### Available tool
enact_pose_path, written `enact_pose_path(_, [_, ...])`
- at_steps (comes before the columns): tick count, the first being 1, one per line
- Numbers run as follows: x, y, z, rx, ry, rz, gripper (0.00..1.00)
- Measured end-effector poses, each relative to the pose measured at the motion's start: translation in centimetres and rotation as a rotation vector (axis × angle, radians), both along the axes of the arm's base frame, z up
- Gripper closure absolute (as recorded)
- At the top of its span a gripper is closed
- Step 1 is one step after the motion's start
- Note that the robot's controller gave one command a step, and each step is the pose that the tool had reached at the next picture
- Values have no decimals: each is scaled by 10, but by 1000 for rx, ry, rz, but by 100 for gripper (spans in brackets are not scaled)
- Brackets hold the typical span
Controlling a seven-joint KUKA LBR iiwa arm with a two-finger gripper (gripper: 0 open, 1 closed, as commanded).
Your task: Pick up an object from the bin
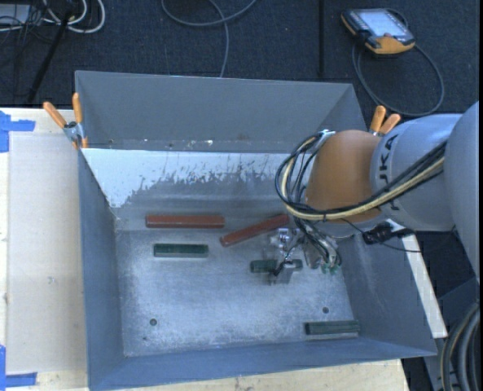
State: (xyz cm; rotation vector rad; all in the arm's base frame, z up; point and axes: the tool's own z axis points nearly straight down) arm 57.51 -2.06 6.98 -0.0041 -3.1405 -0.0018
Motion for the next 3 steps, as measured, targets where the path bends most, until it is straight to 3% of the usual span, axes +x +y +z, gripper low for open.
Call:
enact_pose_path(1, [-1,1,5,0,5,-3,100])
enact_pose_path(2, [-36,5,72,-1,7,28,100])
enact_pose_path(3, [-1,-11,213,-1,-3,36,100])
